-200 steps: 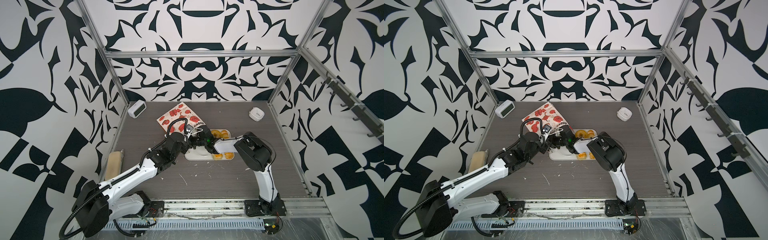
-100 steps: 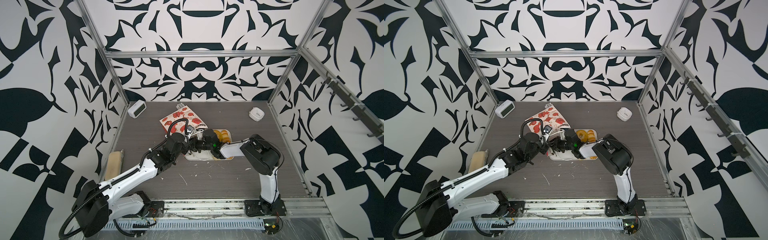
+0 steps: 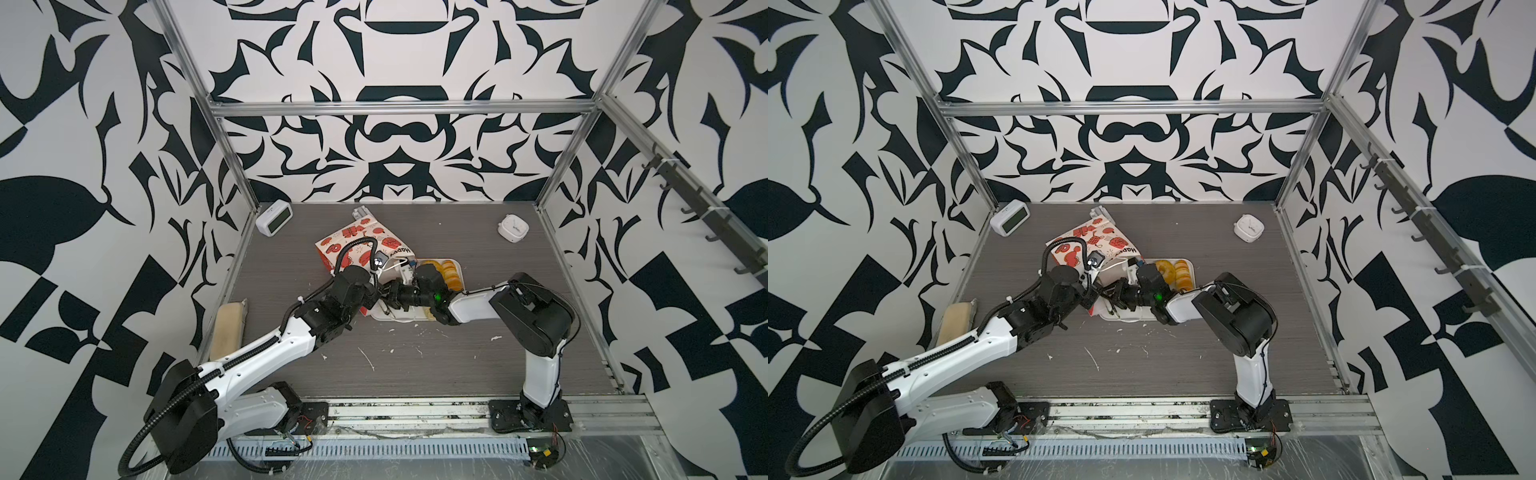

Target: Take the fake bread out of the paper bag

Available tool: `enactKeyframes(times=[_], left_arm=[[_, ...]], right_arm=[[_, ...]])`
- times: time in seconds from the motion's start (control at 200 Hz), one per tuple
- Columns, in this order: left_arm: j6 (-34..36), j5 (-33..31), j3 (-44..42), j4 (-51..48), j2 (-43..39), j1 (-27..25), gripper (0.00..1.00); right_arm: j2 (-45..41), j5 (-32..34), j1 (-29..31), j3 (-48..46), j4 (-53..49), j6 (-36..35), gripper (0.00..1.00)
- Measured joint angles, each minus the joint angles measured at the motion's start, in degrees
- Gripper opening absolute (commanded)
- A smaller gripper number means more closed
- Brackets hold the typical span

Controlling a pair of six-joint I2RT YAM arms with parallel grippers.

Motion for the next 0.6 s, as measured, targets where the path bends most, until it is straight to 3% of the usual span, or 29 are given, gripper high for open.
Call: enactKeyframes(times=[0.145,0.6], left_arm=[[0.15,0.00,0.00,0.02,0.00,0.00,0.00],[0.37,0.07,-0.13,0.00,0.00,0.00,0.00]], right_arm=[[0.00,-0.04,-0.37,-0.35,0.11,0.11,0.21],[0.00,-0.09,-1.51,-0.94,-0.07,0.09,0.35]])
